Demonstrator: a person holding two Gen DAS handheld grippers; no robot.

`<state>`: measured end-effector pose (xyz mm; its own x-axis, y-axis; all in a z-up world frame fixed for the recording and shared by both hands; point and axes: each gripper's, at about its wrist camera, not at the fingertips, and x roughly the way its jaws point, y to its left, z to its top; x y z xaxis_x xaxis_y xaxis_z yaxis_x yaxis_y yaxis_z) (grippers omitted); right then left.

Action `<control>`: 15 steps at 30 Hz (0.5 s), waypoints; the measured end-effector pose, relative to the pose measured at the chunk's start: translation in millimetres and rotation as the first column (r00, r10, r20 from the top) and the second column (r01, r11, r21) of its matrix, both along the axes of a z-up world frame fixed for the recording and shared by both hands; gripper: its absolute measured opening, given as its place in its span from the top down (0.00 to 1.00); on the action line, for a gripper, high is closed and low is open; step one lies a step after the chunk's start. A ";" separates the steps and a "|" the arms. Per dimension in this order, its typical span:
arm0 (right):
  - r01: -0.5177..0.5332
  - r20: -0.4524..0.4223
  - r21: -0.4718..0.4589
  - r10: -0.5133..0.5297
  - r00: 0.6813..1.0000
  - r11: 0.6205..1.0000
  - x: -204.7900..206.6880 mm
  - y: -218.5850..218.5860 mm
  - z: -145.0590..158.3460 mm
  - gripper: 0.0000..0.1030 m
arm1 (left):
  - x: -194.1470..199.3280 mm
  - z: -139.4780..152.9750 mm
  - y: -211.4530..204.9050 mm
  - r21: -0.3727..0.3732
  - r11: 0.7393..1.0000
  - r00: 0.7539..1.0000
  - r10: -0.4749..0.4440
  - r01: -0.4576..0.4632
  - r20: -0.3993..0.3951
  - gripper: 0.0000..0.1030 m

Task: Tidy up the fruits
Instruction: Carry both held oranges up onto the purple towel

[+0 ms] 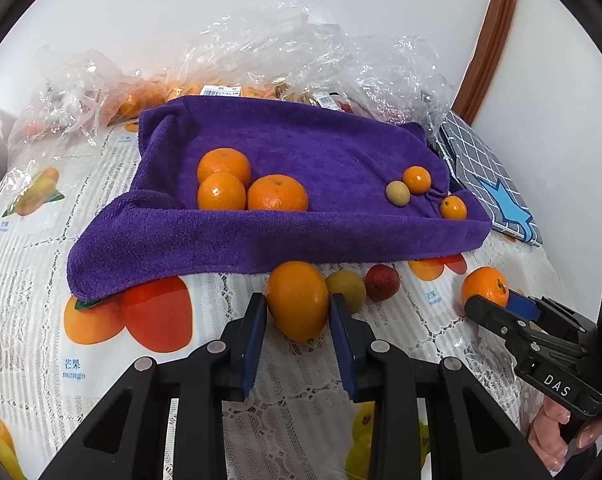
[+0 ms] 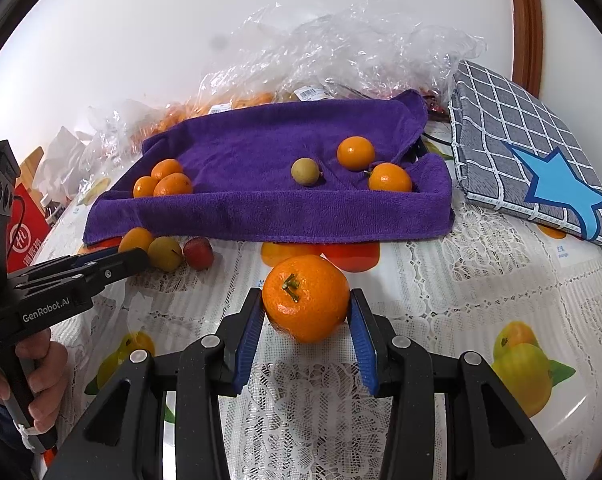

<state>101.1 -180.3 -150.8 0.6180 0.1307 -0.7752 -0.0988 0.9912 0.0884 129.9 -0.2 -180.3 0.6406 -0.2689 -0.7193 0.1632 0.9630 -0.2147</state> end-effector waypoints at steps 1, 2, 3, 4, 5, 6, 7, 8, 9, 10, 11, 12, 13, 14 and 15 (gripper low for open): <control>0.001 0.001 0.001 -0.001 1.000 1.000 0.1 -0.3 0.1 0.59 | -0.5 0.4 1.0 -0.003 1.000 1.000 0.001 -0.001 0.003 0.70; 0.002 0.001 0.003 -0.002 1.000 1.000 0.0 -0.8 0.1 0.59 | -1.1 1.0 1.7 -0.006 1.000 1.000 0.003 -0.003 0.007 0.70; 0.003 0.002 0.005 -0.003 1.000 1.000 0.0 -1.0 0.3 0.59 | -1.5 1.5 2.3 -0.007 1.000 1.000 0.005 -0.005 0.009 0.70; 0.005 0.002 0.005 -0.005 1.000 1.000 0.0 -1.1 0.3 0.59 | -1.9 1.9 2.8 -0.008 1.000 1.000 0.005 -0.005 0.012 0.70; 0.005 0.002 0.006 -0.005 1.000 1.000 -0.1 -1.2 0.3 0.59 | -2.4 2.3 3.1 -0.009 1.000 1.000 0.004 -0.004 0.014 0.70; 0.005 0.003 0.007 -0.005 1.000 1.000 -0.2 -1.3 0.3 0.59 | -2.9 3.1 3.3 -0.011 1.000 1.000 0.003 -0.002 0.018 0.70; 0.006 0.004 0.007 -0.006 1.000 1.000 -0.4 -1.3 0.4 0.59 | -3.9 4.1 3.5 -0.012 1.000 1.000 0.002 -0.002 0.025 0.70; 0.006 0.005 0.006 -0.006 1.000 1.000 -0.5 -1.2 0.4 0.59 | -4.6 4.8 3.3 -0.012 1.000 1.000 0.003 -0.003 0.031 0.70; 0.007 0.005 0.006 -0.007 1.000 1.000 -0.6 -1.1 0.5 0.59 | -5.4 6.0 3.7 -0.011 1.000 0.999 0.006 -0.006 0.038 0.70; 0.006 0.006 0.007 -0.006 1.000 1.000 -0.6 -1.2 0.5 0.59 | -6.3 7.1 4.6 -0.012 1.000 0.999 0.012 -0.011 0.045 0.70; 0.006 0.006 0.008 -0.006 1.000 1.000 -0.8 -1.3 0.6 0.59 | -7.2 8.0 6.0 -0.014 1.000 0.999 0.017 -0.016 0.050 0.70; 0.006 0.008 0.009 -0.006 1.000 1.000 -1.2 -1.4 0.8 0.59 | -7.8 9.2 7.6 -0.019 1.000 0.998 0.023 -0.022 0.059 0.70; 0.006 0.009 0.011 -0.006 1.000 1.000 -1.3 -1.6 1.0 0.59 | -8.3 10.1 8.8 -0.024 0.999 0.997 0.028 -0.026 0.066 0.70; 0.006 0.010 0.012 -0.007 1.000 1.000 -1.7 -1.6 1.3 0.59 | -8.9 11.2 9.9 -0.028 0.999 0.997 0.032 -0.030 0.073 0.70; 0.008 0.011 0.013 -0.008 1.000 1.000 -2.0 -1.5 1.5 0.59 | -9.2 12.3 10.7 -0.033 0.999 0.996 0.034 -0.031 0.081 0.70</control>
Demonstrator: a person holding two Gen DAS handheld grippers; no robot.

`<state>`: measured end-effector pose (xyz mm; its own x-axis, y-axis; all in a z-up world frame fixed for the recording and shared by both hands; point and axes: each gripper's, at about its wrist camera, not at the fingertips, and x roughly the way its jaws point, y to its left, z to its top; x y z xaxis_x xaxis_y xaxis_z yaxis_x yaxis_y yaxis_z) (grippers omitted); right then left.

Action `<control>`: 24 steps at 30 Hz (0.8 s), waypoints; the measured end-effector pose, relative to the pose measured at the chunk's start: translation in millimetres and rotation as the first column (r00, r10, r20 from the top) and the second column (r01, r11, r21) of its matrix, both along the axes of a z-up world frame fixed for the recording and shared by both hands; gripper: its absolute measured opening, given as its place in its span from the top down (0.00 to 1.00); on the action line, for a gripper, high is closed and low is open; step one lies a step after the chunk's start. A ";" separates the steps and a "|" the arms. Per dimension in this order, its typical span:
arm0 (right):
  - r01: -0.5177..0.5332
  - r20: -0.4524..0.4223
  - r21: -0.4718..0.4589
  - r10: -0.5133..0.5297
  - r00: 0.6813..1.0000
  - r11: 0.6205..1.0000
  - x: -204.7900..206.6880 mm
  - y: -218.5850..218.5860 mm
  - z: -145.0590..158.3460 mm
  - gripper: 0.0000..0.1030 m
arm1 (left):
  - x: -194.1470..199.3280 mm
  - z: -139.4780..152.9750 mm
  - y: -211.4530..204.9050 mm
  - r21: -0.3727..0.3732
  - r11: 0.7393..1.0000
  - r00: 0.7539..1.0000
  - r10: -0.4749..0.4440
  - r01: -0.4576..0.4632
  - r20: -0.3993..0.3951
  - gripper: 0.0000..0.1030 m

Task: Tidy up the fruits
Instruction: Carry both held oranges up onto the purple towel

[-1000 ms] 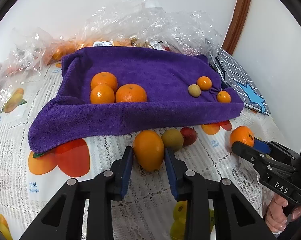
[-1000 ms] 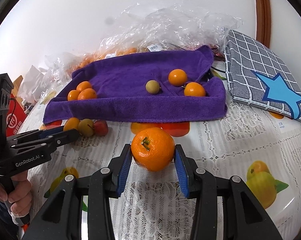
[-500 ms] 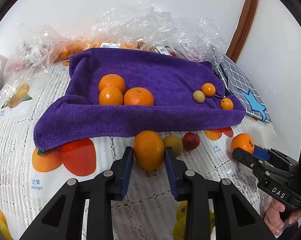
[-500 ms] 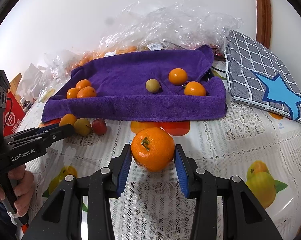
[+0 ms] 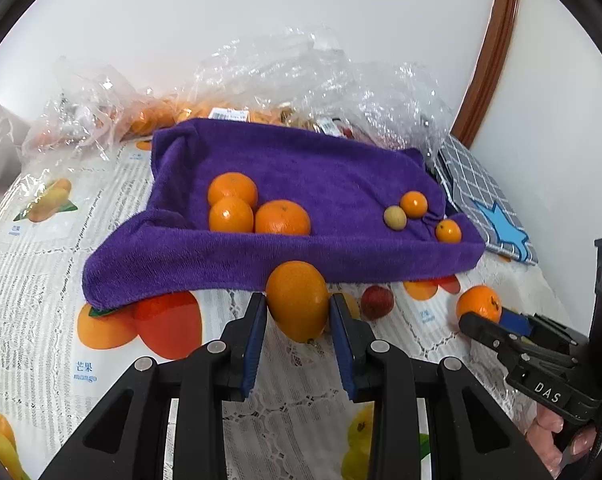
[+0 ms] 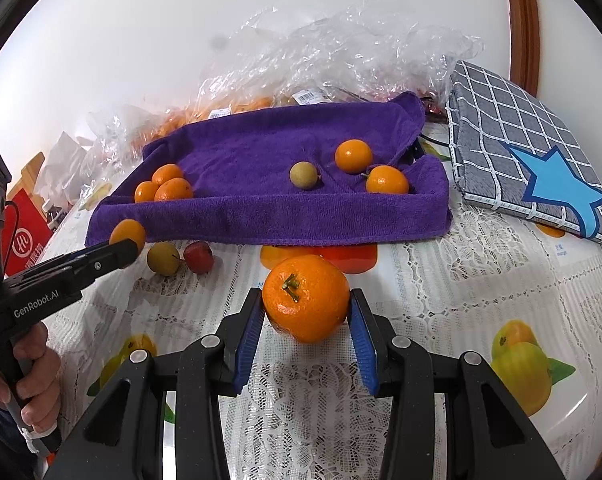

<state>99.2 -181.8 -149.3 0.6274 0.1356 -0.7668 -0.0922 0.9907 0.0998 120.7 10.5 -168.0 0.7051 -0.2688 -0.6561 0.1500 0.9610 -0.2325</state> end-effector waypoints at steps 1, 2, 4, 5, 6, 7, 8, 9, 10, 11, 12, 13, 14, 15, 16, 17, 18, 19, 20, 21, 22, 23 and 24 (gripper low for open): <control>0.001 0.000 0.000 -0.001 1.000 1.000 0.0 -0.2 0.1 0.59 | -0.5 1.0 0.1 -0.003 1.000 1.000 0.001 0.000 0.008 0.70; 0.002 0.001 0.001 -0.002 1.000 1.000 -0.1 -0.2 0.2 0.59 | -1.2 2.0 0.3 -0.004 1.000 1.000 0.001 -0.001 0.016 0.70; 0.004 0.002 0.001 -0.004 1.000 1.000 -0.4 0.1 0.4 0.59 | -2.4 4.4 -0.5 -0.001 1.000 0.999 0.000 0.000 0.033 0.70; 0.004 0.002 0.001 -0.004 1.000 1.000 -0.4 0.1 0.4 0.59 | -3.5 5.4 -0.4 0.000 1.000 0.999 -0.001 0.001 0.040 0.70; 0.004 0.002 0.001 -0.004 1.000 1.000 -0.5 0.0 0.5 0.59 | -4.6 6.4 -0.7 0.001 1.000 0.999 -0.003 0.003 0.049 0.70; 0.004 0.002 0.001 -0.004 1.000 1.000 -0.5 -0.1 0.6 0.59 | -5.3 7.1 -1.3 0.000 1.000 0.998 -0.007 0.007 0.055 0.70; 0.004 0.002 0.001 -0.004 1.000 1.000 -0.5 -0.2 0.7 0.59 | -6.3 8.1 -1.8 0.001 1.000 0.998 -0.012 0.011 0.062 0.70; 0.004 0.003 0.002 -0.004 1.000 1.000 -0.6 -0.6 0.9 0.59 | -7.0 8.8 -2.5 0.003 1.000 0.998 -0.013 0.013 0.068 0.70; 0.004 0.004 0.003 -0.004 1.000 1.000 -0.7 -0.9 1.1 0.59 | -7.9 9.8 -2.5 0.003 1.000 0.997 -0.015 0.015 0.074 0.70; 0.004 0.006 0.005 -0.004 1.000 1.000 -0.9 -1.2 1.4 0.59 | -9.0 11.1 -2.2 0.001 1.000 0.996 -0.015 0.015 0.084 0.70; 0.005 0.008 0.006 -0.005 1.000 1.000 -1.2 -1.4 1.7 0.59 | -10.1 12.0 -2.1 -0.001 1.000 0.996 -0.015 0.015 0.092 0.70; 0.006 0.010 0.008 -0.007 1.000 1.000 -1.5 -1.7 1.9 0.59 | -11.3 13.4 -1.8 -0.004 1.000 0.995 -0.014 0.014 0.102 0.70; 0.008 0.013 0.011 -0.008 1.000 1.000 -1.9 -2.4 2.3 0.59 | -12.1 14.8 -1.3 -0.005 1.000 0.994 -0.011 0.012 0.112 0.70; 0.009 0.016 0.015 -0.010 1.000 1.000 -2.5 -2.8 2.6 0.59 | -12.8 15.8 -0.9 -0.006 1.000 0.993 -0.009 0.010 0.120 0.70; 0.012 0.019 0.020 -0.012 1.000 1.000 -3.0 -3.4 2.9 0.59 | -13.3 16.4 -0.6 -0.008 1.000 0.992 -0.010 0.011 0.124 0.70; 0.013 0.021 0.026 -0.014 1.000 1.000 -3.5 -4.2 3.2 0.59 | -13.7 17.2 0.1 -0.012 1.000 0.992 -0.011 0.013 0.127 0.70; 0.013 0.023 0.031 -0.014 1.000 0.999 -3.9 -4.8 3.4 0.59 | -13.8 17.8 0.6 -0.017 1.000 0.992 -0.014 0.016 0.128 0.70; 0.013 0.024 0.033 -0.013 1.000 0.999 -4.5 -5.6 3.4 0.59 | -13.6 17.9 0.7 -0.021 1.000 0.992 -0.015 0.018 0.128 0.70; 0.010 0.025 0.035 -0.011 1.000 0.999 -4.9 -6.1 3.7 0.59 | -14.0 18.6 0.8 -0.023 1.000 0.991 -0.018 0.021 0.130 0.70; 0.008 0.026 0.037 -0.009 1.000 0.999 -5.2 -6.2 4.0 0.59 | -14.5 19.0 1.0 -0.023 0.999 0.991 -0.020 0.023 0.131 0.70; 0.009 0.028 0.036 -0.010 1.000 0.999 -5.4 -6.4 4.2 0.59 | -15.3 19.5 1.1 -0.023 0.999 0.991 -0.023 0.027 0.134 0.70; 0.013 0.030 0.032 -0.013 0.999 0.999 -5.6 -6.1 4.5 0.59 | -15.9 19.8 0.9 -0.024 0.999 0.990 -0.026 0.030 0.136 0.70; 0.024 0.038 0.025 -0.025 0.999 0.999 -6.1 -6.4 5.3 0.59 | -16.4 20.4 1.0 -0.025 0.999 0.990 -0.030 0.033 0.137 0.70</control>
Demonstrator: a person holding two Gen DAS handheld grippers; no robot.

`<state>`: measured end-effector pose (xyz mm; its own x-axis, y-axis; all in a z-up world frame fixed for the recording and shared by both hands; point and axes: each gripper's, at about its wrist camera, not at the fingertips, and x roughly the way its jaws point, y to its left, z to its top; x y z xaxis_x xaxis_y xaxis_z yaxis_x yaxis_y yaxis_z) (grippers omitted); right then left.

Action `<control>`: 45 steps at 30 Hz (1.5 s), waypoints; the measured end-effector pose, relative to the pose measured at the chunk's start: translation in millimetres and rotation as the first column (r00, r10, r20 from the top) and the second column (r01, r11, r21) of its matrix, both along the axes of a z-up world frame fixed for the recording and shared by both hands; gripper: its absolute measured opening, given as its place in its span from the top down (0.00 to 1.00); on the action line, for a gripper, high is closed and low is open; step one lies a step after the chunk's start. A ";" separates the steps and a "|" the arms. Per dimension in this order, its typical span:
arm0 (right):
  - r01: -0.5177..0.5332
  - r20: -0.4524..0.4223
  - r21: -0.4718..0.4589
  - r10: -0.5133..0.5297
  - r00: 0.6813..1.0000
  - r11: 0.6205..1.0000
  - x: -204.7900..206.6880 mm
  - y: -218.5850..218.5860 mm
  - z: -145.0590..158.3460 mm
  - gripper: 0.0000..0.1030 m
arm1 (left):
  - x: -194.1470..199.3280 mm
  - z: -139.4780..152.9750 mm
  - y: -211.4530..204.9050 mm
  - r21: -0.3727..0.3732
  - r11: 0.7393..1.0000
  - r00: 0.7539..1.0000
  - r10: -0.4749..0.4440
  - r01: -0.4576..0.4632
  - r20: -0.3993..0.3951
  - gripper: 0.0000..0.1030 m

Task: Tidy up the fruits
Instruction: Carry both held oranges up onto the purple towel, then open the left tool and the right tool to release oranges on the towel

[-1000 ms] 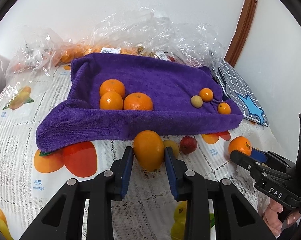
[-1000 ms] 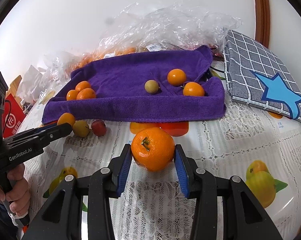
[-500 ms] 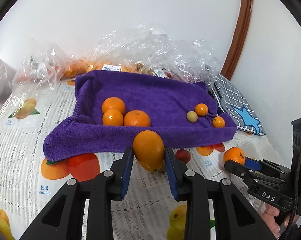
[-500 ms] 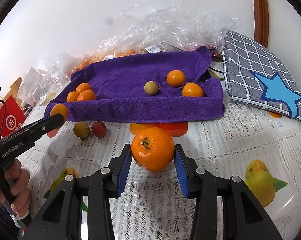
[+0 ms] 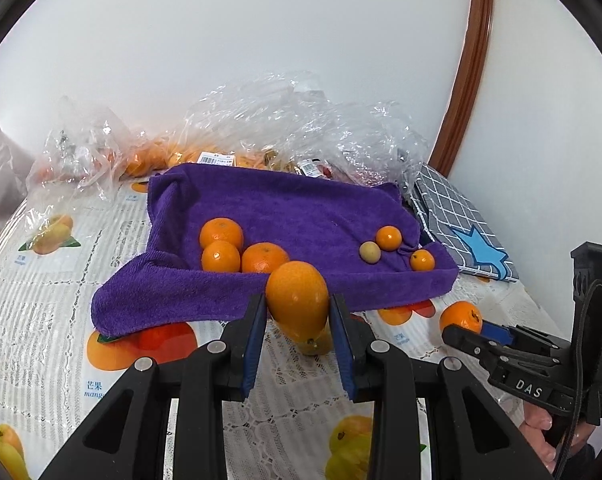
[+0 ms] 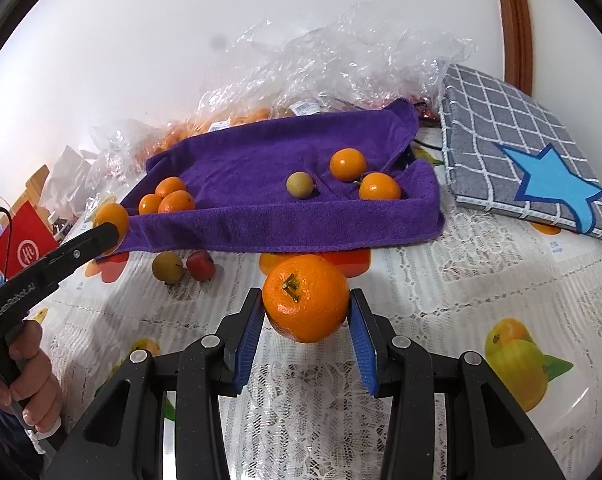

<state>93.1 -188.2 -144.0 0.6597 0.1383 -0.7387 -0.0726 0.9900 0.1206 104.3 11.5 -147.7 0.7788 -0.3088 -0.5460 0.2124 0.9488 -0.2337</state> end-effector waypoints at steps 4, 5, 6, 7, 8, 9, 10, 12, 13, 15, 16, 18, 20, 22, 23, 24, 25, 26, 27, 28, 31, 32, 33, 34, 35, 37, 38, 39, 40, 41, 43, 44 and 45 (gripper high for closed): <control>0.003 0.011 -0.005 -0.003 1.000 1.000 0.4 -0.2 5.2 0.59 | -0.5 1.3 1.7 -0.010 1.000 1.000 0.002 -0.002 -0.002 0.70; 0.002 0.020 -0.011 -0.002 1.000 1.000 1.4 0.0 8.4 0.59 | -0.3 1.8 2.7 -0.015 1.000 1.000 0.004 -0.004 -0.004 0.70; -0.001 0.025 -0.014 0.001 1.000 1.000 2.1 -0.1 10.7 0.59 | -0.1 2.3 3.6 -0.017 1.000 1.000 0.009 -0.009 -0.006 0.70; -0.006 0.033 -0.019 0.007 0.999 1.000 4.3 0.6 14.7 0.59 | -0.3 3.3 4.6 -0.012 1.000 1.000 0.021 -0.021 -0.004 0.70; -0.010 0.040 -0.022 0.011 0.999 1.000 6.3 0.4 17.8 0.59 | -0.7 4.5 5.9 -0.008 1.000 1.000 0.029 -0.029 0.000 0.70; -0.014 0.049 -0.026 0.015 0.999 1.000 8.5 0.5 21.2 0.59 | -0.9 6.0 7.9 -0.011 0.999 0.999 0.036 -0.036 0.004 0.70; -0.017 0.057 -0.030 0.019 0.998 0.999 11.6 0.9 24.7 0.59 | -0.1 7.1 9.7 -0.017 0.999 0.999 0.042 -0.042 0.004 0.70; -0.023 0.067 -0.035 0.025 0.997 0.999 17.2 0.9 29.3 0.59 | 4.7 9.8 13.8 -0.027 0.998 0.998 0.055 -0.055 -0.005 0.70; -0.027 0.071 -0.034 0.029 0.997 0.999 22.7 0.8 31.7 0.59 | 8.2 11.5 14.9 -0.026 0.998 0.998 0.061 -0.061 -0.009 0.70; -0.032 0.071 -0.033 0.034 0.997 0.999 32.6 0.7 34.2 0.59 | 16.5 17.4 15.2 -0.010 0.997 0.997 0.074 -0.074 -0.005 0.70; -0.033 0.071 -0.036 0.036 0.997 0.999 36.9 0.9 35.1 0.59 | 21.1 21.2 14.7 -0.007 0.997 0.997 0.073 -0.073 0.001 0.70; -0.040 0.076 -0.045 0.043 0.996 0.998 46.4 1.1 37.6 0.59 | 31.1 28.0 13.3 -0.008 0.997 0.997 0.071 -0.071 0.006 0.70; -0.051 0.079 -0.055 0.055 0.995 0.997 57.9 1.8 39.5 0.59 | 42.2 33.1 11.0 -0.014 0.998 0.998 0.065 -0.065 0.004 0.70; -0.058 0.078 -0.063 0.063 0.995 0.996 67.8 1.7 39.9 0.59 | 55.8 35.0 6.8 -0.021 0.998 0.998 0.057 -0.058 -0.011 0.70; -0.061 0.073 -0.065 0.065 0.995 0.996 73.0 1.9 39.2 0.59 | 63.4 33.9 4.3 -0.024 0.998 0.998 0.055 -0.056 -0.025 0.70; -0.064 0.067 -0.068 0.069 0.995 0.996 78.4 2.0 37.8 0.59 | 69.7 32.5 1.5 -0.025 0.998 0.998 0.055 -0.056 -0.039 0.70; -0.070 0.056 -0.071 0.075 0.996 0.995 85.2 2.3 35.7 0.59 | 75.6 30.5 -1.0 -0.021 0.998 0.997 0.056 -0.057 -0.051 0.70; -0.074 0.051 -0.071 0.078 0.996 0.995 88.2 1.9 33.9 0.59 | 83.8 27.8 -4.5 -0.009 0.998 0.996 0.057 -0.058 -0.064 0.70; -0.083 0.042 -0.071 0.086 0.995 0.994 93.4 1.7 31.2 0.59 | 89.5 25.3 -6.7 0.002 0.998 0.995 0.061 -0.061 -0.074 0.70; -0.089 0.034 -0.070 0.092 0.995 0.994 97.6 1.7 28.4 0.59 | 95.6 22.9 -8.4 0.011 0.998 0.994 0.065 -0.064 -0.087 0.70; -0.109 0.004 -0.060 0.110 0.994 0.992 108.2 2.3 19.3 0.59 | 115.3 15.1 -13.6 0.033 0.998 0.988 0.064 -0.059 -0.140 0.70; -0.116 -0.003 -0.060 0.116 0.993 0.991 110.3 3.0 16.4 0.59 | 121.4 12.7 -15.7 0.043 0.997 0.986 0.063 -0.057 -0.154 0.70; -0.122 -0.008 -0.059 0.122 0.993 0.991 111.7 3.4 13.7 0.59 | 125.7 10.6 -17.0 0.053 0.997 0.984 0.063 -0.055 -0.164 0.70; -0.128 -0.016 -0.058 0.127 0.992 0.990 113.5 3.9 10.5 0.59 | 130.1 8.5 -17.9 0.062 0.997 0.983 0.061 -0.051 -0.174 0.70; -0.134 -0.025 -0.057 0.132 0.991 0.989 115.0 4.5 7.5 0.59 | 135.6 5.4 -19.9 0.075 0.996 0.980 0.061 -0.047 -0.191 0.70; -0.140 -0.040 -0.066 0.138 0.990 0.988 116.1 6.7 2.8 0.59 | 142.6 -0.4 -21.8 0.097 0.994 0.972 0.066 -0.045 -0.224 0.70; -0.143 -0.044 -0.076 0.140 0.989 0.987 116.3 8.6 1.5 0.59 | 147.2 -4.9 -23.4 0.101 0.994 0.967 0.062 -0.038 -0.248 0.70; -0.151 -0.046 -0.083 0.148 0.988 0.985 116.1 10.5 0.7 0.59 | 150.5 -7.7 -24.4 0.098 0.995 0.963 0.058 -0.033 -0.262 0.70; -0.158 -0.048 -0.088 0.154 0.987 0.984 116.2 12.2 -0.1 0.59 | 153.0 -10.2 -25.0 0.096 0.995 0.960 0.056 -0.031 -0.275 0.70; -0.161 -0.051 -0.088 0.157 0.986 0.983 116.2 12.1 -0.9 0.59 | 155.9 -13.6 -25.5 0.093 0.995 0.955 0.055 -0.029 -0.292 0.70; -0.164 -0.061 -0.087 0.159 0.985 0.983 117.3 12.2 -3.5 0.59 | 158.4 -15.6 -26.9 0.091 0.996 0.953 0.049 -0.022 -0.298 0.70; -0.164 -0.063 -0.088 0.159 0.985 0.982 118.2 12.0 -4.4 0.59 | 159.1 -15.8 -27.8 0.097 0.995 0.954 0.048 -0.020 -0.297 0.70; -0.164 -0.067 -0.086 0.158 0.985 0.983 118.7 11.3 -5.2 0.59 | 159.3 -16.4 -29.4 0.105 0.994 0.953 0.048 -0.017 -0.299 0.70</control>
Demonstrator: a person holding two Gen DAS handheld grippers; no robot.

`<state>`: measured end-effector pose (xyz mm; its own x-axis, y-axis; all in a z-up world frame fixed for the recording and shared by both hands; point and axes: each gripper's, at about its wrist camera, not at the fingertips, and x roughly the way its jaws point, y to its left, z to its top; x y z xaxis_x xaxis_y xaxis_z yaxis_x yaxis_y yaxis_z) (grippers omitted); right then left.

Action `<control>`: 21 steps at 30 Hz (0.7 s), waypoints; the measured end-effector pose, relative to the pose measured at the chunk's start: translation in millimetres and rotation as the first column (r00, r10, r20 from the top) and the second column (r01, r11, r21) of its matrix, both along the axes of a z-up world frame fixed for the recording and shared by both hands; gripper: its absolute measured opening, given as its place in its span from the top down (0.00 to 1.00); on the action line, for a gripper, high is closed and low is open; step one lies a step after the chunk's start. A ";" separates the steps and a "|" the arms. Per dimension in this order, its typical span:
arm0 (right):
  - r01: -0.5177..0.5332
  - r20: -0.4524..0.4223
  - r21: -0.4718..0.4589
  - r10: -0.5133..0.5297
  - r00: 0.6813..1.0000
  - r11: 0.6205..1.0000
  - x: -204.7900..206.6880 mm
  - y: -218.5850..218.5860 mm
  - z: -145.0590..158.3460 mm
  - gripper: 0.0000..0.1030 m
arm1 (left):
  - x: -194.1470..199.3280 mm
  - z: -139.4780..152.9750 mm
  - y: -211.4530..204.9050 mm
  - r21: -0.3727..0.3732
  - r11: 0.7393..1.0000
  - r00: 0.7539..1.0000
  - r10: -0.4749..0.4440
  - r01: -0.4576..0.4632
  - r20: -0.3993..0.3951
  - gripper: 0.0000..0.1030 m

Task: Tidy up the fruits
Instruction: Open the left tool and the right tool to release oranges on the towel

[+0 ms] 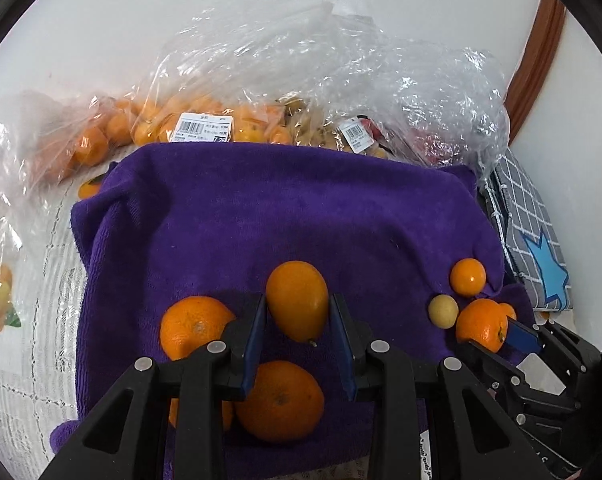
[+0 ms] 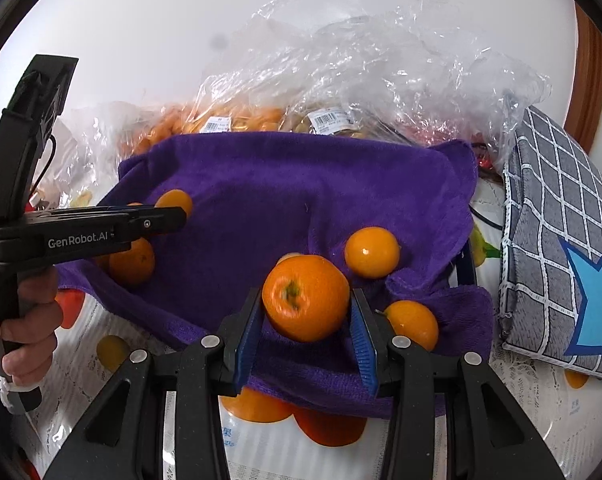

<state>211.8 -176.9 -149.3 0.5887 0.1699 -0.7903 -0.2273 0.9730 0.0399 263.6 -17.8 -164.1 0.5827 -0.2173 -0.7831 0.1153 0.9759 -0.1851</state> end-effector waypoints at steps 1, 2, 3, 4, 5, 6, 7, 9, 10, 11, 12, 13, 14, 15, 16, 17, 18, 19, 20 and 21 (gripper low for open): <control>0.002 -0.002 0.005 -0.002 1.000 1.000 0.4 -0.8 -0.3 0.59 | 0.4 -1.3 -0.6 0.000 1.000 1.000 -0.002 0.002 -0.006 0.70; 0.004 -0.006 0.011 -0.004 1.000 1.000 1.0 -1.9 -0.7 0.59 | 0.6 -3.4 -0.5 -0.008 1.000 1.000 -0.006 0.006 -0.014 0.70; 0.007 -0.010 0.018 -0.007 1.000 1.000 1.3 -3.2 -1.0 0.59 | 0.5 -4.2 -0.5 -0.005 1.000 1.000 -0.006 0.006 -0.015 0.70; 0.010 -0.012 0.022 -0.010 1.000 1.000 1.8 -3.6 -1.3 0.59 | -1.1 -4.3 -1.3 0.010 1.000 1.000 -0.004 0.004 -0.005 0.70; 0.013 -0.011 0.022 -0.013 1.000 1.000 1.8 -4.3 -1.3 0.59 | -1.9 -4.2 -1.5 0.010 1.000 1.000 -0.006 0.006 -0.004 0.70; 0.014 -0.007 0.023 -0.014 1.000 1.000 0.9 -4.9 -0.8 0.59 | -2.6 -3.5 -2.1 0.007 1.000 1.000 -0.010 0.010 -0.001 0.70; 0.016 -0.002 0.022 -0.016 1.000 1.000 -0.1 -5.2 0.0 0.59 | -3.0 -3.0 -2.2 0.004 1.000 1.000 -0.015 0.015 0.002 0.70; 0.020 0.004 0.026 -0.020 1.000 0.999 -2.6 -6.0 0.8 0.57 | -3.7 -1.7 -2.0 -0.004 1.000 1.000 -0.016 0.016 0.002 0.67; 0.022 0.004 0.030 -0.022 1.000 0.999 -3.9 -6.2 1.0 0.57 | -4.8 -1.0 -1.4 -0.006 1.000 1.000 -0.008 0.008 0.001 0.67; 0.025 0.004 0.032 -0.025 1.000 0.999 -5.1 -6.1 1.9 0.57 | -6.8 0.8 0.4 -0.009 1.000 1.000 0.002 -0.002 -0.001 0.67; 0.030 0.008 0.034 -0.031 0.999 0.999 -6.8 -6.4 3.8 0.57 | -7.8 2.3 1.6 -0.012 1.000 1.000 0.008 -0.008 -0.001 0.67; 0.034 0.011 0.037 -0.035 0.999 0.999 -9.0 -7.3 6.2 0.57 | -10.4 5.0 3.7 -0.018 1.000 1.000 0.013 -0.013 0.002 0.67; 0.040 0.018 0.039 -0.041 0.999 0.998 -11.5 -8.1 9.5 0.56 | -14.7 9.2 6.3 -0.024 1.000 1.000 0.018 -0.017 0.009 0.67; 0.046 0.026 0.043 -0.048 0.999 0.998 -14.9 -8.6 14.1 0.55 | -18.4 12.8 8.7 -0.028 0.999 1.000 0.020 -0.020 0.018 0.65; 0.050 0.035 0.047 -0.051 0.998 0.998 -18.8 -8.9 18.9 0.54 | -22.0 16.4 11.0 -0.031 0.999 0.999 0.022 -0.021 0.027 0.63; 0.050 0.043 0.048 -0.052 0.998 0.998 -22.3 -8.5 23.0 0.53 | -28.2 21.5 14.3 -0.034 0.999 0.999 0.025 -0.024 0.043 0.61; 0.048 0.053 0.050 -0.050 0.997 0.998 -26.8 -7.3 27.8 0.53 | -33.3 25.1 17.3 -0.039 0.999 0.998 0.028 -0.026 0.054 0.60; 0.044 0.060 0.051 -0.047 0.997 0.998 -31.6 -5.4 32.0 0.53 | -37.7 28.2 20.9 -0.045 0.999 0.997 0.033 -0.030 0.063 0.60; 0.041 0.063 0.052 -0.044 0.997 0.998 -35.2 -3.1 34.5 0.53 | -41.7 30.3 24.0 -0.050 0.998 0.997 0.040 -0.036 0.069 0.60; 0.036 0.065 0.053 -0.040 0.997 0.998 -39.7 0.1 36.7 0.53 | -47.6 32.5 29.3 -0.059 0.997 0.996 0.050 -0.046 0.075 0.60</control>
